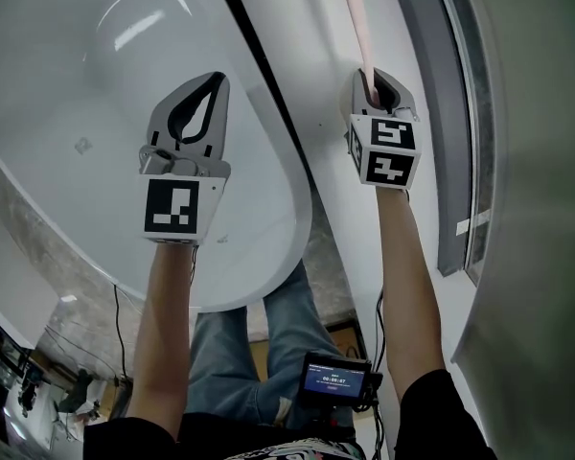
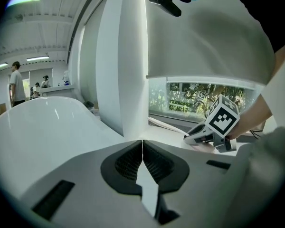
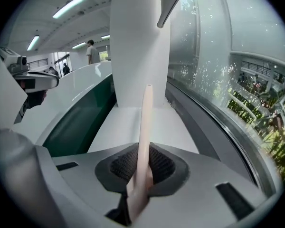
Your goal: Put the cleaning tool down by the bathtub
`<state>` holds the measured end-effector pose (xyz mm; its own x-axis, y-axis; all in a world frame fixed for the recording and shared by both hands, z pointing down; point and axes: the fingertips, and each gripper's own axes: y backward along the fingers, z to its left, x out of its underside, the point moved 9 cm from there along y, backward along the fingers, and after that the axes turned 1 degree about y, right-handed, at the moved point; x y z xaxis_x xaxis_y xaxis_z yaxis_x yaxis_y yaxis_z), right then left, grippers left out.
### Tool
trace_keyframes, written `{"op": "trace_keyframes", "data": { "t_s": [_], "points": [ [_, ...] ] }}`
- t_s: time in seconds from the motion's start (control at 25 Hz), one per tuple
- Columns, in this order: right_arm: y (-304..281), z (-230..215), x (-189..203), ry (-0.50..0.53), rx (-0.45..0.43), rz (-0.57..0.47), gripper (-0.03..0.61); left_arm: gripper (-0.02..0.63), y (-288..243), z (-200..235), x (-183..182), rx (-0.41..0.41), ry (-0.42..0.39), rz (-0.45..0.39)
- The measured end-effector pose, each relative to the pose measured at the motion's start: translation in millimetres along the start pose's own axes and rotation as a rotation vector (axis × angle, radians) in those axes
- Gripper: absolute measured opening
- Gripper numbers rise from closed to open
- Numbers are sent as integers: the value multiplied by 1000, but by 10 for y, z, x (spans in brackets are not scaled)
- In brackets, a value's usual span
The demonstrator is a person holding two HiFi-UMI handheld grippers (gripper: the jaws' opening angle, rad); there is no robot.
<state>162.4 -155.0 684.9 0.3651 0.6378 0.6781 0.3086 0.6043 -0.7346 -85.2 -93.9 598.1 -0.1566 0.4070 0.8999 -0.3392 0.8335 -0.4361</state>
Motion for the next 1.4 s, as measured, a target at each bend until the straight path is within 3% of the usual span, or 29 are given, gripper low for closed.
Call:
{"op": "trace_keyframes", "data": {
  "t_s": [0.8, 1.2, 1.4],
  "points": [
    [-394, -111, -60, 91, 26, 207, 72, 17, -217, -38, 105, 27, -5, 26],
    [-297, -122, -165, 98, 25, 146, 74, 17, -221, -96, 103, 38, 14, 27],
    [-288, -121, -203, 77, 12, 132, 74, 17, -196, -87, 110, 47, -3, 74]
  ]
}}
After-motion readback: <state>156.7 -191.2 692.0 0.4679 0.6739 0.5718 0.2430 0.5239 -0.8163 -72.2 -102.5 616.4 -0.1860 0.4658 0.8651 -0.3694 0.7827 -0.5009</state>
